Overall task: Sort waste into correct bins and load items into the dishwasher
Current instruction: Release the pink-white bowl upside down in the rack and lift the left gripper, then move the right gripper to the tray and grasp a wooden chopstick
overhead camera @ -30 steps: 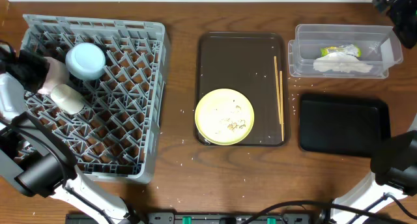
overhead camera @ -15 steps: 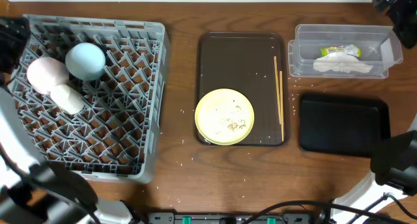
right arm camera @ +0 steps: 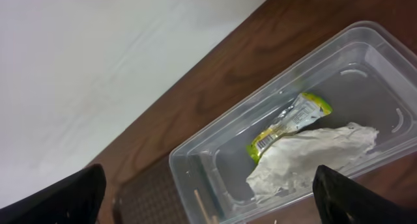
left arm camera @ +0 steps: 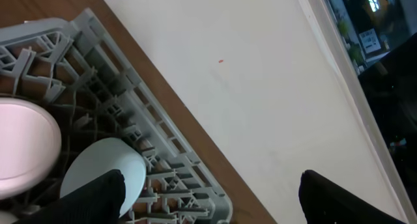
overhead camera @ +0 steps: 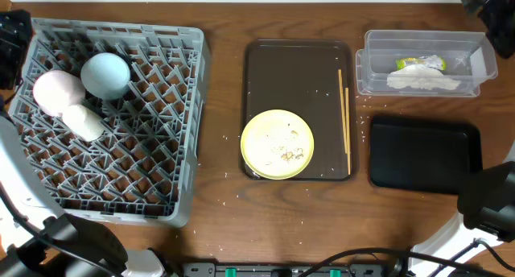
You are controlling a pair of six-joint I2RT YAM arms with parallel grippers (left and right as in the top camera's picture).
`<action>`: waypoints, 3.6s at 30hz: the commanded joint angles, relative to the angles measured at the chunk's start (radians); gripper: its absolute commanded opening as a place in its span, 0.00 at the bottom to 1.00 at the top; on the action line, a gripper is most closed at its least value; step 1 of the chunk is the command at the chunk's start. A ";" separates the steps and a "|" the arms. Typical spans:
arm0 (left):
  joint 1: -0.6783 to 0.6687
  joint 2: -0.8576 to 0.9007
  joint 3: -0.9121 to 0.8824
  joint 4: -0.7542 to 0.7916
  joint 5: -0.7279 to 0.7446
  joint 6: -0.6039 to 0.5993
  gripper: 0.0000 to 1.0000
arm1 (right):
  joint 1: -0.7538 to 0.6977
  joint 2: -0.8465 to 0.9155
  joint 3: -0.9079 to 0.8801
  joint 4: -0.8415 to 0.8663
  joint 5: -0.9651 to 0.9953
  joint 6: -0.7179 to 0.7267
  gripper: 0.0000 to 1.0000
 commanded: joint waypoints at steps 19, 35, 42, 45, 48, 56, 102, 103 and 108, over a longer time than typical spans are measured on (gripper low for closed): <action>0.000 0.005 0.000 0.001 0.004 -0.008 0.89 | 0.354 -0.017 0.002 -0.123 -0.175 -0.169 0.99; 0.000 0.006 0.000 -0.043 0.115 -0.008 0.97 | 0.792 0.025 0.002 -0.188 0.492 -0.080 0.99; 0.000 0.006 0.000 -0.146 0.145 -0.008 0.97 | 0.778 0.080 0.002 -0.192 0.488 -0.073 0.71; 0.000 0.006 0.000 -0.194 0.145 -0.008 0.97 | 0.774 0.098 0.002 -0.219 0.489 -0.068 0.57; 0.000 0.006 0.000 -0.237 0.145 0.002 0.97 | 0.765 0.110 0.002 -0.251 0.489 -0.068 0.46; 0.000 0.003 0.000 -0.255 0.277 0.190 0.96 | 0.716 0.152 0.000 -0.279 0.492 -0.034 0.46; 0.085 -0.041 0.000 -0.188 0.163 0.230 0.97 | 0.563 0.430 -0.001 -0.283 0.264 -0.316 0.43; 0.085 -0.041 0.000 -0.188 0.163 0.230 0.97 | 0.563 0.430 -0.002 -0.282 0.261 -0.316 0.43; 0.085 -0.041 0.000 -0.188 0.163 0.230 0.97 | 0.567 0.430 -0.016 -0.274 0.262 -0.317 0.43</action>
